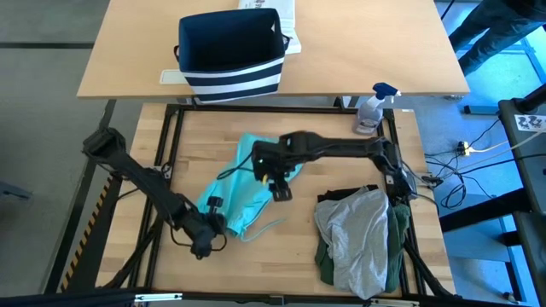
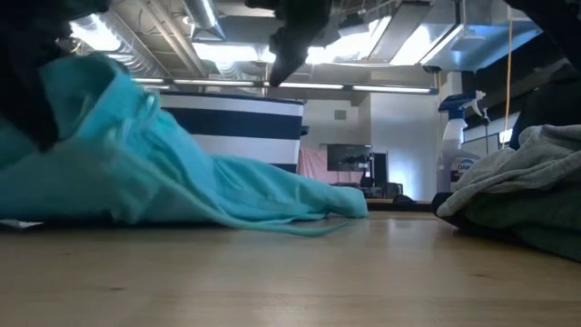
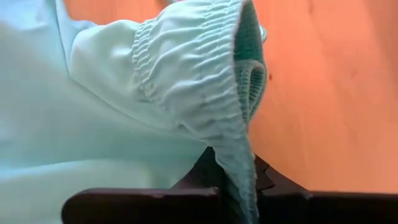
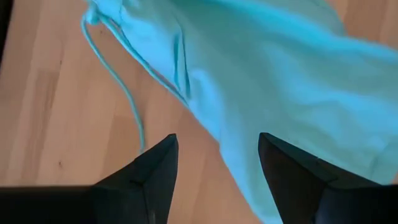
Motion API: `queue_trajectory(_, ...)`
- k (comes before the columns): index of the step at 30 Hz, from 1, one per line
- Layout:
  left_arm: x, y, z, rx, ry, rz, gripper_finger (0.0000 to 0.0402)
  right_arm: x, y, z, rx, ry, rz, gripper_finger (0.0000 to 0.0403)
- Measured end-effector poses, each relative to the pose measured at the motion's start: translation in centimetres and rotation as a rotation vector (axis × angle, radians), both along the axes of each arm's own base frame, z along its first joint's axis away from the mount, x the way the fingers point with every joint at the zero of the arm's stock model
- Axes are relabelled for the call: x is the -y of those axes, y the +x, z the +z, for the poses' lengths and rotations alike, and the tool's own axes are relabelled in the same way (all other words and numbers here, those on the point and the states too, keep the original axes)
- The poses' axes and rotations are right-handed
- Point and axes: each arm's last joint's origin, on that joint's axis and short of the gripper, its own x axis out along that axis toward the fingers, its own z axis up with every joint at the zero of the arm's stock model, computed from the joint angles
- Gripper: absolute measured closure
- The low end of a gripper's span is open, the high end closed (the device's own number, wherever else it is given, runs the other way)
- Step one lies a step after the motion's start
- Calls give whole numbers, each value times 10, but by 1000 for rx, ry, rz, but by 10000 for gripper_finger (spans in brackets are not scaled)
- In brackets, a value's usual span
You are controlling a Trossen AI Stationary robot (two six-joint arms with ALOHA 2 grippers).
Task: Fold Laundry from Bin
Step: Fold the blue shorts
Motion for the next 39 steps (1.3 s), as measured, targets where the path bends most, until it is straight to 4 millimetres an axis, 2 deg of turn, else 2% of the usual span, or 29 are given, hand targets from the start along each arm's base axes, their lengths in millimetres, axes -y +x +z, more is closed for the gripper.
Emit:
queue_trajectory(3,-9,2,11,8,-74,10,399,0,-7,3,-41,16,-14,180)
queue_trajectory(9,-23,4,24,22,-155,32,399,-11,-16,-20,-124,50,-40,180)
queue_trajectory(14,-27,6,24,11,-164,18,399,-20,-47,-30,-138,50,-94,180)
queue_trajectory(18,-30,7,24,3,-167,5,399,-24,-86,-23,20,86,-219,180)
queue_trajectory(20,-31,8,24,1,-169,2,399,-29,-102,-28,165,112,-279,180)
queue_trajectory(22,-33,9,24,-5,-180,3,399,-38,-108,-39,354,171,-292,180)
queue_trajectory(25,-36,10,24,-15,-199,8,399,-55,-108,-58,643,264,-210,180)
queue_trajectory(27,-38,12,24,-23,-214,9,399,-67,-105,-68,743,253,-128,180)
queue_trajectory(31,-42,13,24,-35,-239,14,399,-81,-95,-87,729,97,-51,180)
queue_trajectory(36,-47,15,24,-54,-271,28,400,-90,-72,-82,774,39,43,180)
queue_trajectory(39,-50,16,23,-61,-281,39,400,-94,-60,-91,714,33,95,176)
